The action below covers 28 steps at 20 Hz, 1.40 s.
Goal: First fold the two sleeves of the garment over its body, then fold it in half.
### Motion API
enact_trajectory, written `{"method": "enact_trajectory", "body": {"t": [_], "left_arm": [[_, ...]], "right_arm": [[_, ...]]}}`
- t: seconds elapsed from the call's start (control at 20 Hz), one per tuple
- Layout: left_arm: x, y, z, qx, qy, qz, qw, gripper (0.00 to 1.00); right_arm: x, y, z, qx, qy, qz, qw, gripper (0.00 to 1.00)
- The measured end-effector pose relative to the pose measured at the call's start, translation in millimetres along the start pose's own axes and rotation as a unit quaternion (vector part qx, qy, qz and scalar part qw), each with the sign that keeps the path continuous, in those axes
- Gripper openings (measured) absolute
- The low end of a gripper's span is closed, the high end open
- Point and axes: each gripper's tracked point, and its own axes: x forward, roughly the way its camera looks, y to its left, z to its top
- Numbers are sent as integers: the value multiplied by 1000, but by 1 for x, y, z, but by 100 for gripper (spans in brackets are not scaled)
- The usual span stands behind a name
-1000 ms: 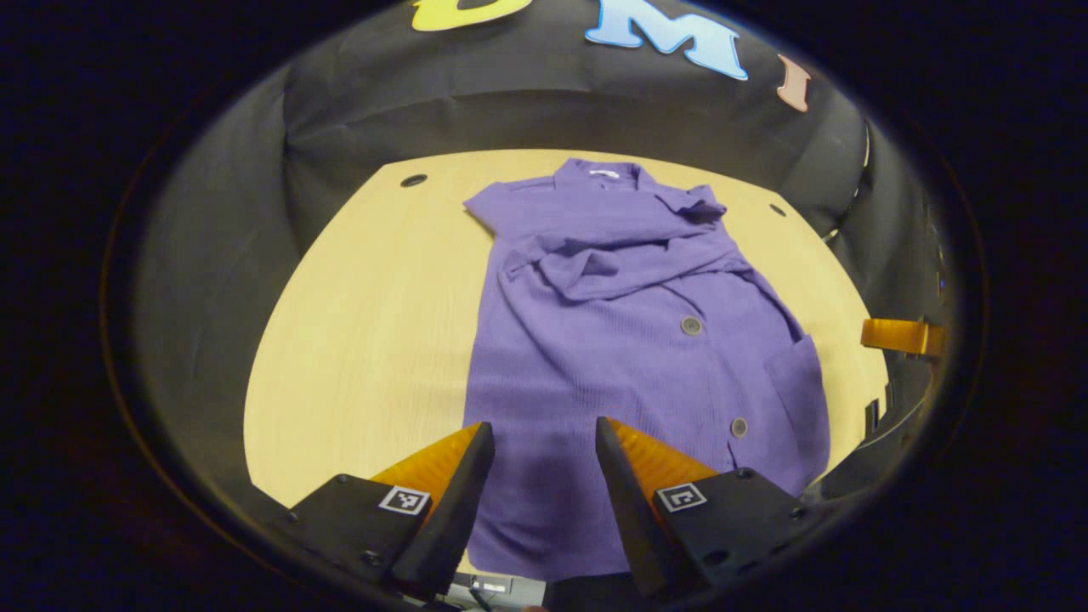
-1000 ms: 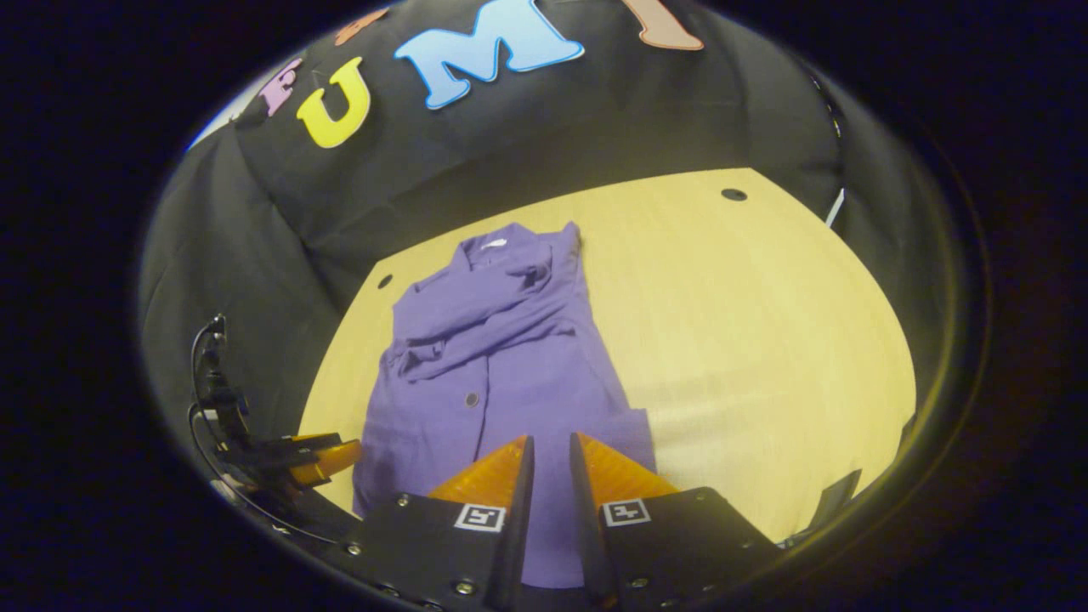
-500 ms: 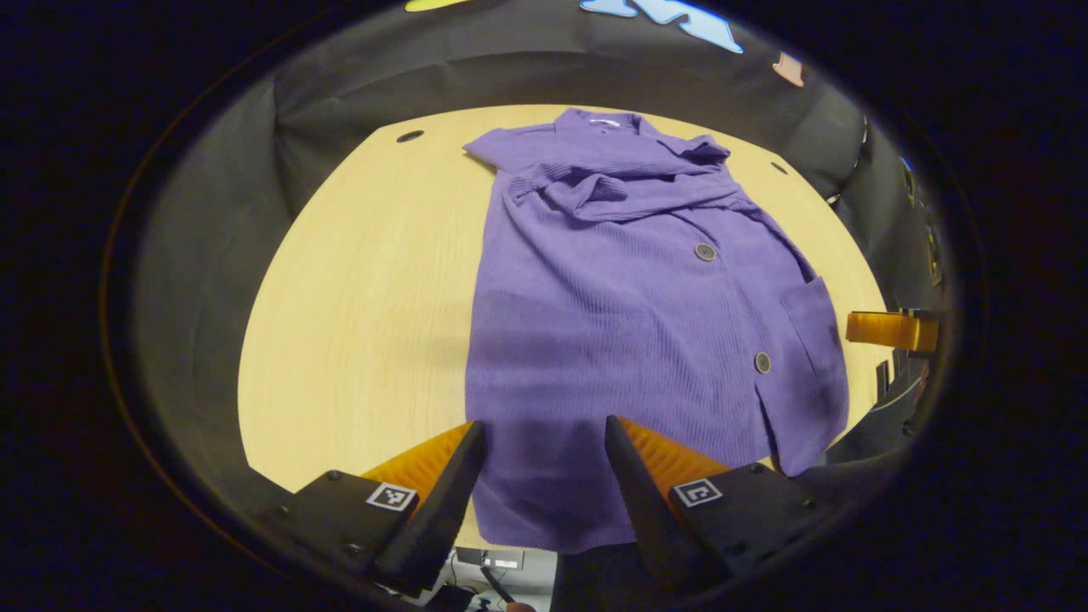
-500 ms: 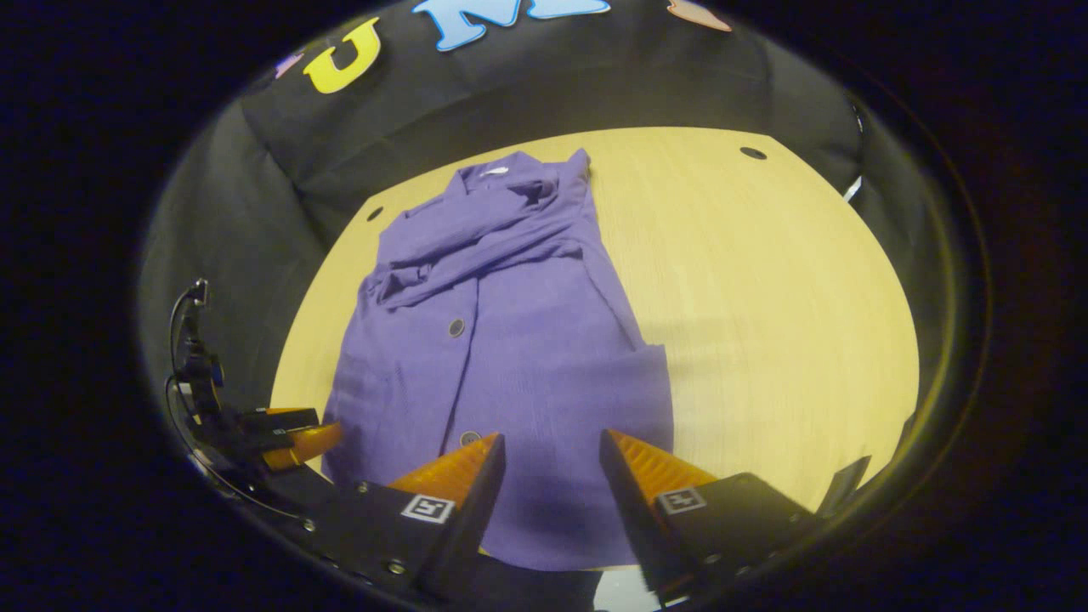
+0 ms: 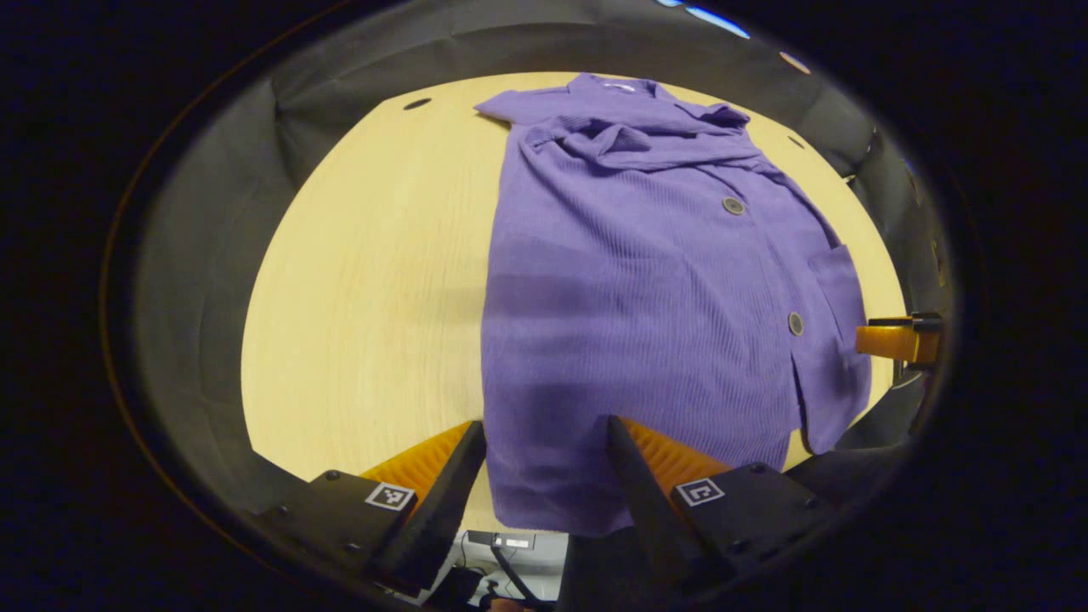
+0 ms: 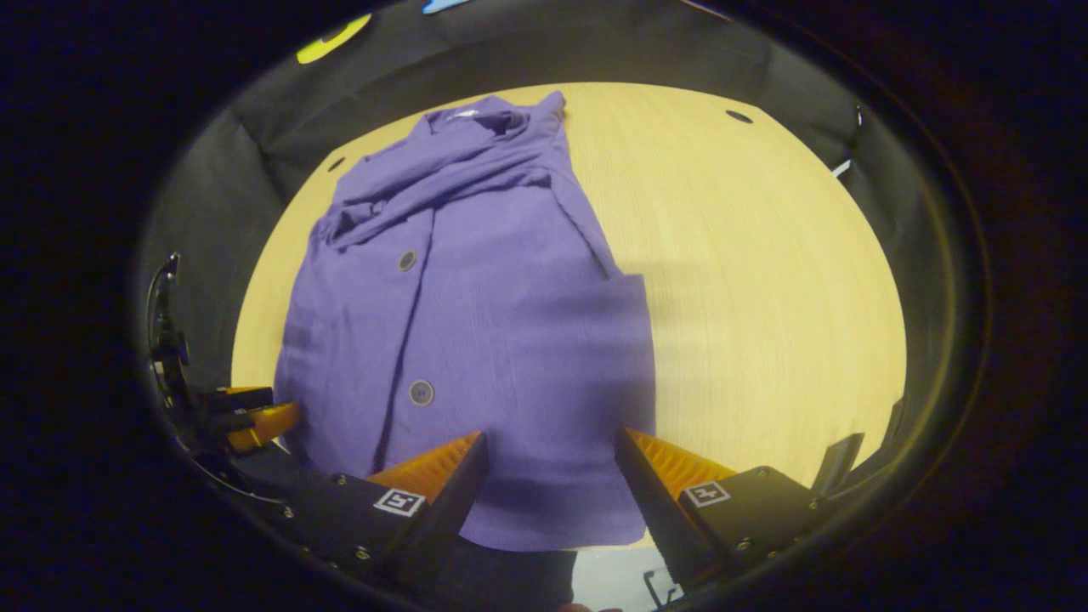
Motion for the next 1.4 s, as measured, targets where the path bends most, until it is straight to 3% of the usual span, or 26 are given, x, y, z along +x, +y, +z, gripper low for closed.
{"method": "enact_trajectory", "body": {"t": [0.4,0.65,0.7,0.75,0.85,0.9,0.95,1.05,1.1,1.15,1.2,1.3,1.4], "left_arm": [[7,-4,-7,-12,33,-7,999,96],[9,-10,-7,0,43,-3,999,95],[10,-9,-6,0,41,-3,999,87],[9,-9,-5,-2,41,-4,999,87],[10,-12,-4,5,39,-6,999,88],[11,-15,-4,9,37,-9,999,80],[11,-17,-2,14,36,-11,999,75],[12,-20,-1,15,33,-15,999,55],[12,-19,0,10,30,-18,999,50],[14,-19,4,-6,16,-21,1000,32],[13,-17,6,-20,20,-23,999,14],[12,-18,5,-32,16,-26,999,8],[12,-18,6,-28,9,-23,999,7]], "right_arm": [[12,-6,-23,-28,44,-53,997,95],[16,-5,-19,-20,47,-57,997,98],[17,-4,-20,-22,47,-57,997,97],[14,-5,-22,-22,50,-57,997,98],[16,-4,-22,-13,42,-56,997,93],[16,-4,-22,-15,45,-55,997,85],[16,-3,-16,-12,35,-52,998,84],[18,-1,-14,10,24,-44,999,48],[17,-1,-15,12,28,-43,999,30],[16,0,-11,11,22,-37,999,30],[20,0,-8,23,15,-39,999,22],[18,0,-10,16,20,-38,999,5],[16,1,-8,13,17,-40,999,4]]}}
